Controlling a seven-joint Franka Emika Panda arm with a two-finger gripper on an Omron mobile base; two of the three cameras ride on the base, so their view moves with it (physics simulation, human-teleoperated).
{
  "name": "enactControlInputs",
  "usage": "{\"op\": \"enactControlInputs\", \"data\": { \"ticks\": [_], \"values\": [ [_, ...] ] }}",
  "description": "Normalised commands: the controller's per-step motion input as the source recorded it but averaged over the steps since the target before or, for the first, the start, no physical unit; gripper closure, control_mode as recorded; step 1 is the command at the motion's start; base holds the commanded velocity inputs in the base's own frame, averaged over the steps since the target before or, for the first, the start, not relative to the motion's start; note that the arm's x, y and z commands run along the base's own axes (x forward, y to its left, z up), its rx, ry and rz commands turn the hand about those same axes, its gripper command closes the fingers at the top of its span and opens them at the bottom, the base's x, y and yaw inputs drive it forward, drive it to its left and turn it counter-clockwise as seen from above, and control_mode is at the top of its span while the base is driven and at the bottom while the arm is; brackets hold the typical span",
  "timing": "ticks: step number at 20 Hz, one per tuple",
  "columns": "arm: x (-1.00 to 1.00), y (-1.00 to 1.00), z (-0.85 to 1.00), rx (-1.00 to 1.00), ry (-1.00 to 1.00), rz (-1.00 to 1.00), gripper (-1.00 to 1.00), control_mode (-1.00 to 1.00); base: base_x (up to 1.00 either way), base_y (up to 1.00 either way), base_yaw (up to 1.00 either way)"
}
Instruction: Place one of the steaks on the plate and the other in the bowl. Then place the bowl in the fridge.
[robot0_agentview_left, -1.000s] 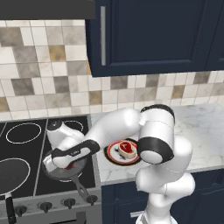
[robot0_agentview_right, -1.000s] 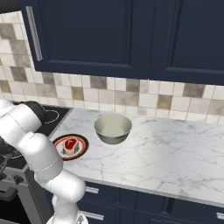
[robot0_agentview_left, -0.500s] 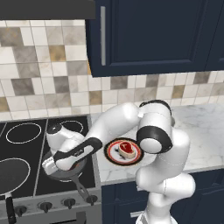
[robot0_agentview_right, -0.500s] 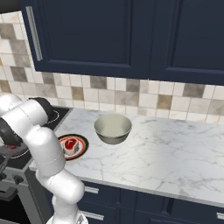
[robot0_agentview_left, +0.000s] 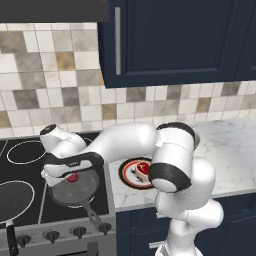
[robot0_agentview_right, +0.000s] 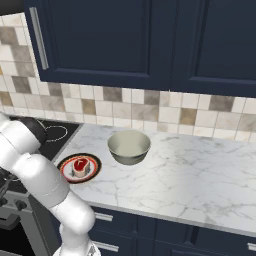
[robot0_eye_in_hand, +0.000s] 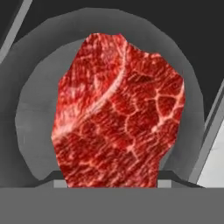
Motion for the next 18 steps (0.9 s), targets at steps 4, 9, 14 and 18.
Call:
{"op": "enactControlInputs", "data": {
  "ticks": [4,9,14,18],
  "values": [
    [-0.41,-1.0,0.58,0.03,-0.17,-0.21,1.0,-1.0,0.0,0.0,0.0],
    [-0.49,-1.0,0.27,0.05,-0.22,-0.2,1.0,-1.0,0.0,0.0,0.0],
    [-0.7,-1.0,0.18,0.27,-0.16,0.0,1.0,-1.0,0.0,0.0,0.0],
    [-0.62,-1.0,0.0,0.23,-0.35,0.0,1.0,-1.0,0.0,0.0,0.0]
  ]
}}
